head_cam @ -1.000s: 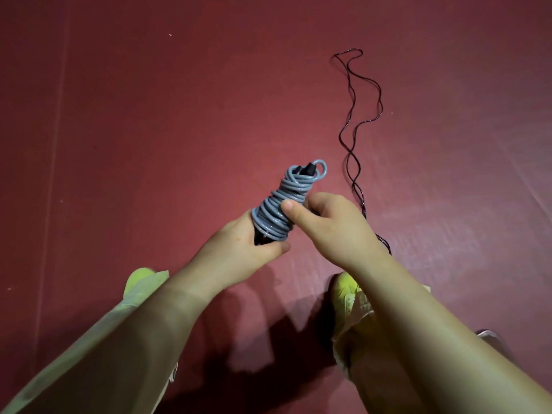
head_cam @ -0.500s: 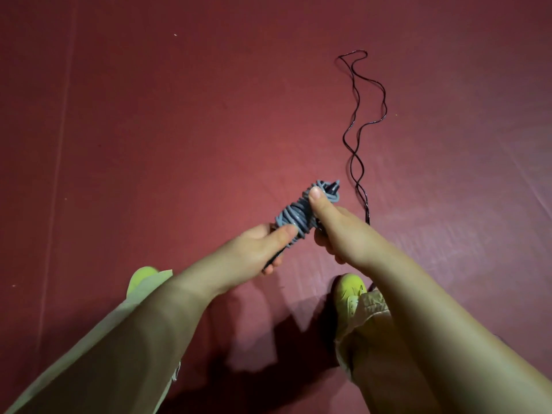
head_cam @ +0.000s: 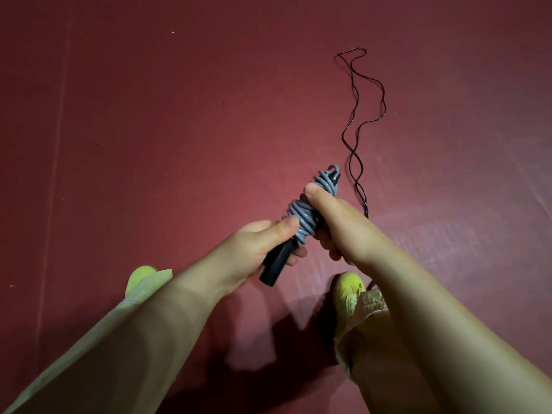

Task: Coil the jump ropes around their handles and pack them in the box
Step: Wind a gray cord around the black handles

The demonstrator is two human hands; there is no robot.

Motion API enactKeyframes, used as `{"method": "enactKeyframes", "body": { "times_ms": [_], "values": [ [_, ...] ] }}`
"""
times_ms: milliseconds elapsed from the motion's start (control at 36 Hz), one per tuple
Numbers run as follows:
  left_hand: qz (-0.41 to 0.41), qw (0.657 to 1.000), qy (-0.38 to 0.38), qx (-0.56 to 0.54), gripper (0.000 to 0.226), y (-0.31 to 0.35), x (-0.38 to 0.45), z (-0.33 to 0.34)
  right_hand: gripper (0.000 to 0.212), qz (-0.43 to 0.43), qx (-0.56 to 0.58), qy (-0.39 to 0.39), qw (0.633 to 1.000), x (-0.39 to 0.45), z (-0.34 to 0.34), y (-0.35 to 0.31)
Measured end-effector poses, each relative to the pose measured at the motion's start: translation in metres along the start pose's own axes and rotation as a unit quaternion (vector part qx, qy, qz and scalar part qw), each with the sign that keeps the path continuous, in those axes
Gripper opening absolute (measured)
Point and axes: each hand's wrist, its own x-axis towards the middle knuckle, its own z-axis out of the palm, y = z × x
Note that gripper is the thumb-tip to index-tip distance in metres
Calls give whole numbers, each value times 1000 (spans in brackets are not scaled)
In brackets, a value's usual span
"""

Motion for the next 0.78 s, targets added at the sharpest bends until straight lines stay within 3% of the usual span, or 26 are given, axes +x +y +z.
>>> {"method": "enactKeyframes", "body": {
  "times_ms": [139,250,333,472,556,694,778],
  "values": [
    [15,998,55,21,20,1,4,3,56,49,-38,-36,997,-1,-1,1],
    [34,975,142,170,58,-11,11,-10,69,67,-113,-28,991,1,-2,4],
    [30,952,180,245,66,-14,11,-16,59,30,-141,9,990,0,-3,5],
    [18,931,177,318,61,-9,9,-17,56,-4,-164,44,986,-1,-3,6],
    [50,927,136,345,66,-9,6,-17,51,-38,-192,41,980,-2,-2,6],
    [149,941,105,286,85,-2,-2,-13,51,-86,-131,14,987,-4,-3,4],
    [191,941,113,256,76,0,-2,-13,61,-92,-73,-25,993,-8,-8,0]
  ]
}}
